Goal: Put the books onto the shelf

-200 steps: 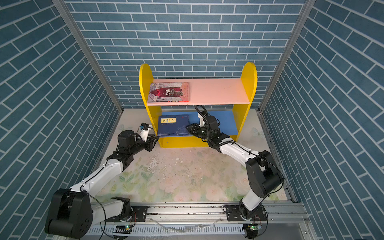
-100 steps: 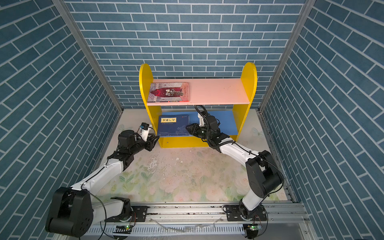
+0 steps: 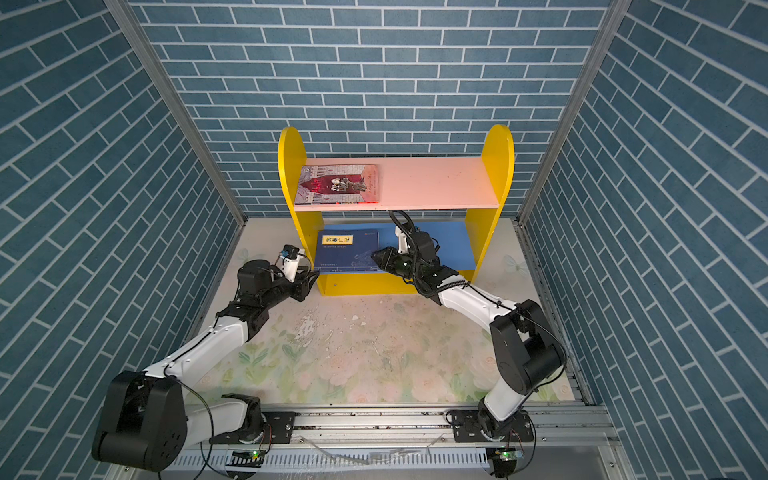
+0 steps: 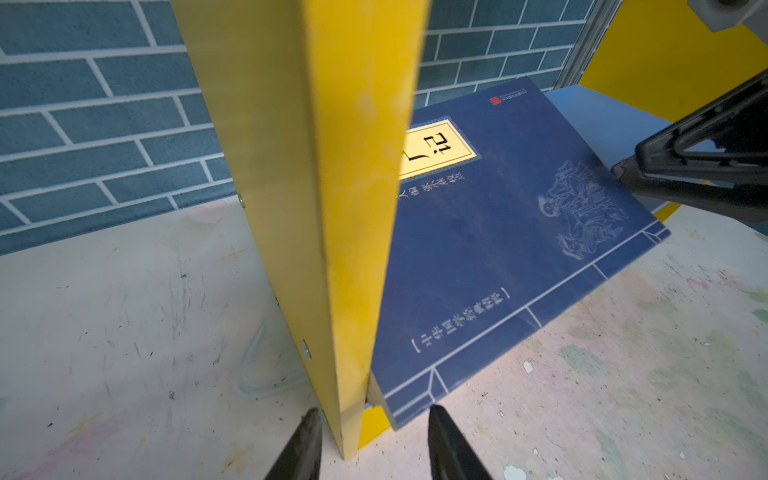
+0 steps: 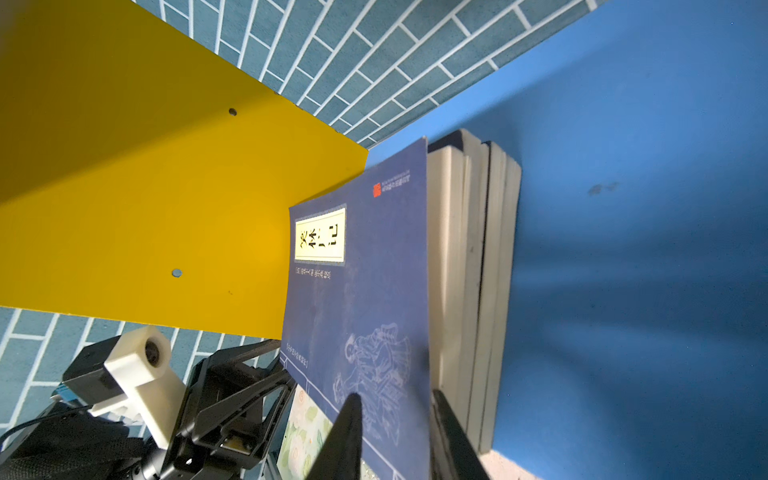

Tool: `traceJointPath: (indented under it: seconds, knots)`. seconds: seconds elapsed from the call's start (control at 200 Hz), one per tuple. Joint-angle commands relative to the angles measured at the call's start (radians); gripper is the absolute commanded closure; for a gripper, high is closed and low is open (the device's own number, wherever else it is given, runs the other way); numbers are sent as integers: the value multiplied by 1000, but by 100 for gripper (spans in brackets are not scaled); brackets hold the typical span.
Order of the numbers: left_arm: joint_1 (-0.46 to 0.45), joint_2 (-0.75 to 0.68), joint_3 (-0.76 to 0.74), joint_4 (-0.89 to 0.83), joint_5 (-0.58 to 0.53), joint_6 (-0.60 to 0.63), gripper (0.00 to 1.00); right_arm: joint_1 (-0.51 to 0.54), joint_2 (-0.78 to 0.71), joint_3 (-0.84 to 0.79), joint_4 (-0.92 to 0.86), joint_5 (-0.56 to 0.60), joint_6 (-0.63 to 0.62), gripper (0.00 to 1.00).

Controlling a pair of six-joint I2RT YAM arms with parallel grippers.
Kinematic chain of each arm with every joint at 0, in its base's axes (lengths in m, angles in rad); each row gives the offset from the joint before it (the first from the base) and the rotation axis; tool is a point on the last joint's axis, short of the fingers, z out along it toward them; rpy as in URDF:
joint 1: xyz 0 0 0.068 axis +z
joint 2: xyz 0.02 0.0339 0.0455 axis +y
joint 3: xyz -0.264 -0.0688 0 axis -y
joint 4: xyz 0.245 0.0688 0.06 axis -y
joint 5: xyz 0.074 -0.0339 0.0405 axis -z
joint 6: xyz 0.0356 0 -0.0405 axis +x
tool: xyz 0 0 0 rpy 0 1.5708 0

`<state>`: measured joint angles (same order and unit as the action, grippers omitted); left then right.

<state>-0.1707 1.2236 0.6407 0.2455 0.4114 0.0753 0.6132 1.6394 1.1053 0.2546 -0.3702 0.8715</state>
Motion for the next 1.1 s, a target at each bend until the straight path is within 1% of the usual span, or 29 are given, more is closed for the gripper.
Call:
traceJointPath:
  seconds: [0.0, 0.21, 0.375, 0.51, 0.66, 0.775, 0.94, 1.095]
  knots:
    - [-6, 13, 20, 23, -3, -5, 56, -3, 10, 54, 21, -7, -62, 71]
    - [-7, 18, 23, 15, -2, -8, 57, -6, -2, 43, 30, 4, -82, 67]
    - [-7, 10, 27, -9, 0, -2, 57, -8, -67, -18, 56, 38, -114, 62]
    - [-7, 0, 27, -23, 1, 1, 56, -7, -140, -75, 67, 66, -143, 62]
    - [-7, -14, 27, -40, 0, 13, 57, -8, -223, -154, 80, 68, -166, 66]
    - [-7, -32, 18, -47, 2, 24, 56, -6, -267, -204, 80, 35, -172, 70]
    - [-7, -40, 18, -63, 6, 24, 56, -6, -293, -277, 99, -25, -162, 82]
    - [-7, -40, 29, -75, 10, 20, 56, -3, -301, -365, 221, -51, -105, 91]
